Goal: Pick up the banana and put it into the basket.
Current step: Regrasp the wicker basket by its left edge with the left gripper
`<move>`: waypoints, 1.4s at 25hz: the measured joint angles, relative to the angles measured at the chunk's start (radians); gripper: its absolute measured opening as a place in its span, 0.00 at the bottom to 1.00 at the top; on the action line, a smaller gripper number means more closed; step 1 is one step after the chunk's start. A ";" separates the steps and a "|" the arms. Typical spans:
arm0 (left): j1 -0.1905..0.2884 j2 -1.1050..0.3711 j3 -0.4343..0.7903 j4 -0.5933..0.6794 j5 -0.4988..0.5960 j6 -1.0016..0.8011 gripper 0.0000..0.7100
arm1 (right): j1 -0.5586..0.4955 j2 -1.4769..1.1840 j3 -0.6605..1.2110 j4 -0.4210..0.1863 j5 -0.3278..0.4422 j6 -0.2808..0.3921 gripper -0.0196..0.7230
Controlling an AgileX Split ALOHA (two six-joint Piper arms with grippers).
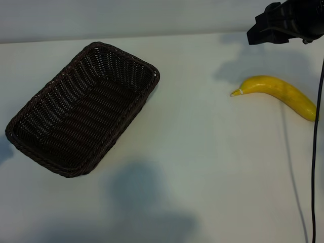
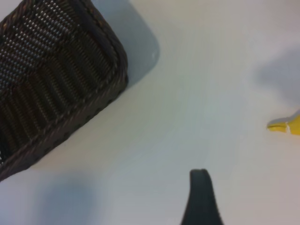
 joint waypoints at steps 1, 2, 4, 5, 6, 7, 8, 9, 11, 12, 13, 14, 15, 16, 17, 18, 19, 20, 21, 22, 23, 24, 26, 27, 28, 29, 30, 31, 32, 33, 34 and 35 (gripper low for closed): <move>0.000 0.013 0.000 -0.021 -0.007 0.010 0.55 | 0.000 0.000 0.000 0.000 0.000 0.000 0.72; 0.000 0.026 0.000 -0.047 -0.011 0.026 0.55 | 0.000 0.000 0.000 0.000 0.000 0.000 0.72; 0.000 0.049 0.001 -0.086 -0.022 0.054 0.55 | 0.000 0.000 0.000 0.000 -0.002 0.000 0.72; 0.000 0.063 0.001 -0.101 -0.026 0.062 0.55 | 0.000 0.000 0.000 0.000 -0.004 0.000 0.72; 0.000 0.078 0.001 -0.115 -0.029 0.069 0.55 | 0.000 0.000 0.000 0.000 -0.005 0.000 0.72; 0.000 0.092 0.001 -0.124 -0.029 0.072 0.56 | 0.000 0.000 0.000 0.000 -0.007 0.000 0.72; 0.000 0.112 0.001 -0.132 -0.033 0.074 0.57 | 0.000 0.000 0.000 0.000 -0.007 0.000 0.72; 0.000 0.132 0.001 -0.139 -0.035 0.075 0.58 | 0.000 0.000 0.000 0.000 -0.007 0.000 0.72; 0.000 0.170 0.001 -0.164 -0.045 0.076 0.62 | 0.000 0.000 0.000 0.000 -0.007 0.000 0.72; 0.000 0.187 0.001 -0.171 -0.053 0.076 0.63 | 0.000 0.000 0.000 0.000 -0.007 0.000 0.72; 0.000 0.203 0.001 -0.184 -0.060 0.076 0.65 | 0.000 0.000 0.000 0.000 -0.007 0.000 0.72; 0.000 0.214 0.001 -0.193 -0.069 0.076 0.66 | 0.000 0.000 0.000 0.000 -0.007 0.000 0.72; 0.000 0.225 0.001 -0.200 -0.079 0.075 0.66 | 0.000 0.000 0.000 0.000 -0.007 0.000 0.72; 0.000 0.233 0.001 -0.202 -0.087 0.072 0.66 | 0.000 0.000 0.000 0.000 -0.007 0.000 0.72; 0.000 0.242 0.001 -0.203 -0.097 0.062 0.67 | 0.000 0.000 0.000 0.000 -0.007 0.000 0.72; 0.000 0.247 0.001 -0.203 -0.108 0.047 0.67 | 0.000 0.000 0.000 0.000 -0.007 0.000 0.72; 0.000 0.254 0.001 -0.203 -0.117 0.036 0.67 | 0.000 0.000 0.000 0.000 -0.007 0.000 0.72; 0.000 0.261 0.001 -0.204 -0.124 0.023 0.67 | 0.000 0.000 0.000 0.000 -0.007 0.000 0.72; 0.000 0.266 0.001 -0.204 -0.129 0.013 0.67 | 0.000 0.000 0.000 0.000 -0.007 0.000 0.72; 0.000 0.275 0.001 -0.205 -0.133 0.007 0.67 | 0.000 0.000 0.000 0.000 -0.007 0.000 0.72; 0.000 0.285 0.001 -0.207 -0.135 0.003 0.67 | 0.000 0.000 0.000 0.000 -0.007 0.000 0.72; 0.000 0.296 0.001 -0.211 -0.139 0.001 0.67 | 0.000 0.000 0.000 0.000 -0.007 0.000 0.72; 0.000 0.316 0.001 -0.236 -0.147 0.001 0.67 | 0.000 0.000 0.000 0.000 -0.007 0.000 0.72; -0.001 0.328 0.001 -0.249 -0.160 0.005 0.67 | 0.000 0.000 0.000 0.000 -0.007 0.000 0.72; -0.007 0.337 0.000 -0.260 -0.161 0.012 0.67 | 0.000 0.000 0.000 0.000 -0.007 0.000 0.72; -0.018 0.349 -0.002 -0.266 -0.161 0.017 0.67 | 0.000 0.000 0.000 0.000 -0.007 0.000 0.72; -0.035 0.362 -0.008 -0.271 -0.164 0.017 0.67 | 0.000 0.000 0.000 0.000 -0.007 0.000 0.72; -0.058 0.377 -0.014 -0.275 -0.168 0.015 0.67 | 0.000 0.000 0.000 0.000 -0.007 0.000 0.72; -0.080 0.390 -0.023 -0.279 -0.174 0.011 0.67 | 0.000 0.000 0.000 0.000 -0.007 0.000 0.72; -0.107 0.407 -0.033 -0.280 -0.182 0.003 0.67 | 0.000 0.000 0.000 0.000 -0.007 0.000 0.72; -0.133 0.425 -0.041 -0.279 -0.194 -0.006 0.67 | 0.000 0.000 0.000 0.000 -0.007 0.000 0.72; -0.158 0.445 -0.047 -0.279 -0.208 -0.015 0.67 | 0.000 0.000 0.000 0.000 -0.007 0.000 0.72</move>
